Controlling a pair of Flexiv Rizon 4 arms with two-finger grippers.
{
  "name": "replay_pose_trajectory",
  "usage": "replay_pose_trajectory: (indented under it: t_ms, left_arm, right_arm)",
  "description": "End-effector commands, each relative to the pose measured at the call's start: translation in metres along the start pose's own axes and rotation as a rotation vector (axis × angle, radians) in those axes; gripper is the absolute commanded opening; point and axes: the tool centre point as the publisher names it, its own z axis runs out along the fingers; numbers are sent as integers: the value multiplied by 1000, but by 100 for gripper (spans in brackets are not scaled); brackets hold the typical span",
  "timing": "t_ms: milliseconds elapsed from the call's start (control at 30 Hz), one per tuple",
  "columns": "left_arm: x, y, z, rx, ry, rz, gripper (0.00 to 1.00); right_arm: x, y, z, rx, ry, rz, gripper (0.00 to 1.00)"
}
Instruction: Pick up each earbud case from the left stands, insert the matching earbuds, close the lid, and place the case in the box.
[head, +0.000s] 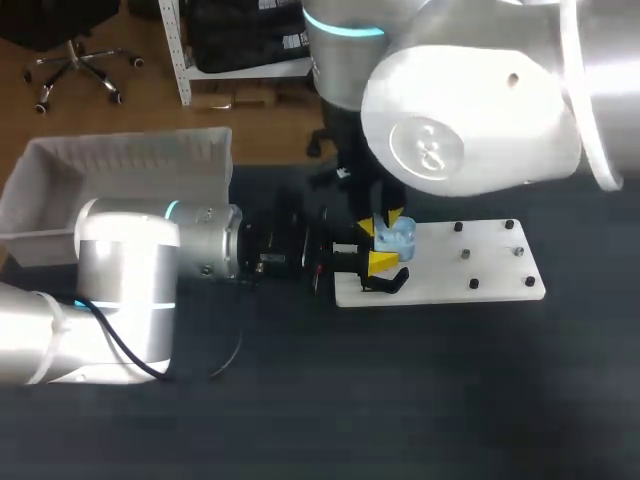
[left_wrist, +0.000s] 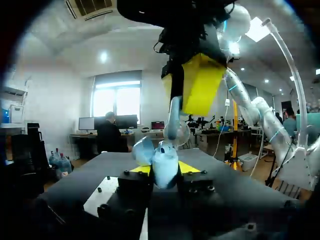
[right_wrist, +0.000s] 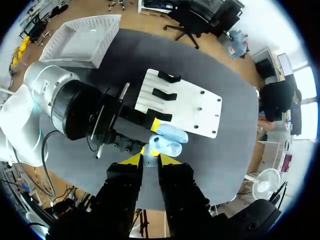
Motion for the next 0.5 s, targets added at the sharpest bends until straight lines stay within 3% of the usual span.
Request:
replay_pose_trajectory:
  t_ms: [33,500]
  left_arm:
    - [0,1,0,2,2,-1,0]
    - [0,1,0,2,2,-1,0]
  right_arm:
    - [6,-6,2,-20,-23,12,0]
    - [5,-5,6,-15,-25,23,0]
